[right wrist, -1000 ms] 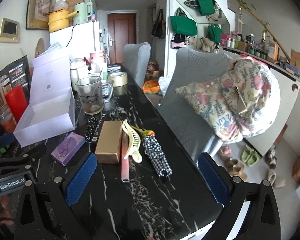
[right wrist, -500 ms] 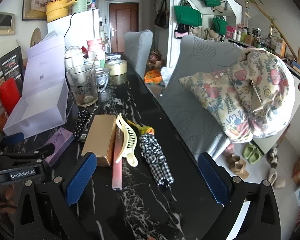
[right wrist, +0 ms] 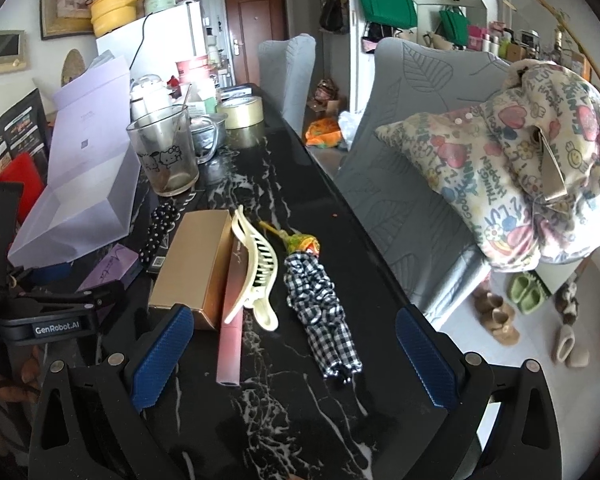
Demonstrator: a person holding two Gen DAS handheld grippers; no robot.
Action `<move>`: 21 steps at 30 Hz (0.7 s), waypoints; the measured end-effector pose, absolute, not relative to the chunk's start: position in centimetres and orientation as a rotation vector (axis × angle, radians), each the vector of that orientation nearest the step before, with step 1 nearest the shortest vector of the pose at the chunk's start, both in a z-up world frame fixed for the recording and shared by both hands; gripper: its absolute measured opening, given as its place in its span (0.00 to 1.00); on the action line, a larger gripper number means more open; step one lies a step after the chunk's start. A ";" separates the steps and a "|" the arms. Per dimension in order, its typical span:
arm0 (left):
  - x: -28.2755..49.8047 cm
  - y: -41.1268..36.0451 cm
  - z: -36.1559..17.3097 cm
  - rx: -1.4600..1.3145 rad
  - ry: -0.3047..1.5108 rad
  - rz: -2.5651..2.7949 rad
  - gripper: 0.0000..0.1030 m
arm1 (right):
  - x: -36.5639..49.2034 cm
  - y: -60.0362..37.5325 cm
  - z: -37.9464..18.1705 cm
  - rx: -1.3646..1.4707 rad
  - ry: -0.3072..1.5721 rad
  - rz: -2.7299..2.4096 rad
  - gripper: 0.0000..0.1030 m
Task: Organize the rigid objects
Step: 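Grasp the purple palette with the left gripper while the right gripper grasps the checkered umbrella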
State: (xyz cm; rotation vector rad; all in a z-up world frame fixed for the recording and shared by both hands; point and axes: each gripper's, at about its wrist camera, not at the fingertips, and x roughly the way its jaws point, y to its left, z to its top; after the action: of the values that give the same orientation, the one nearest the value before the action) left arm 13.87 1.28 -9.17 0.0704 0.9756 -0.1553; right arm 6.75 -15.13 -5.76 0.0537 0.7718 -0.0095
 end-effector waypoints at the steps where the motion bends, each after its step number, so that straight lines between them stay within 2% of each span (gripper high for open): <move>1: 13.9 1.4 -9.5 0.060 0.980 -0.161 0.80 | 6.8 -15.1 -5.8 0.045 0.769 -0.010 1.00; 4: 13.8 1.3 -9.3 0.072 0.938 -0.185 0.61 | 7.2 -15.1 -6.1 0.028 0.777 -0.021 1.00; 5: 13.7 1.3 -9.3 0.073 0.930 -0.197 0.51 | 7.3 -15.2 -6.1 0.030 0.781 -0.024 1.00; 7: 13.5 1.3 -9.3 0.075 0.924 -0.205 0.49 | 7.5 -15.5 -6.2 0.045 0.789 -0.023 0.99; 12: 13.4 1.2 -9.1 0.075 0.924 -0.227 0.49 | 7.7 -16.4 -6.4 0.069 0.802 -0.040 0.87; 15: 13.3 1.5 -8.9 0.064 0.924 -0.237 0.49 | 7.8 -17.0 -7.1 0.074 0.834 -0.055 0.72; 17: 13.4 1.6 -8.8 0.064 0.920 -0.237 0.49 | 7.9 -17.3 -7.8 0.051 0.866 -0.055 0.58; 21: 12.8 2.1 -8.5 0.057 0.920 -0.249 0.49 | 8.0 -17.4 -8.9 0.053 0.896 -0.045 0.43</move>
State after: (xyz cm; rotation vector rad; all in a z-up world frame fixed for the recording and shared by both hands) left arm 12.85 2.08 -8.51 0.0575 0.9197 -0.2486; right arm 7.99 -17.37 -8.87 0.0529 0.8964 -0.0447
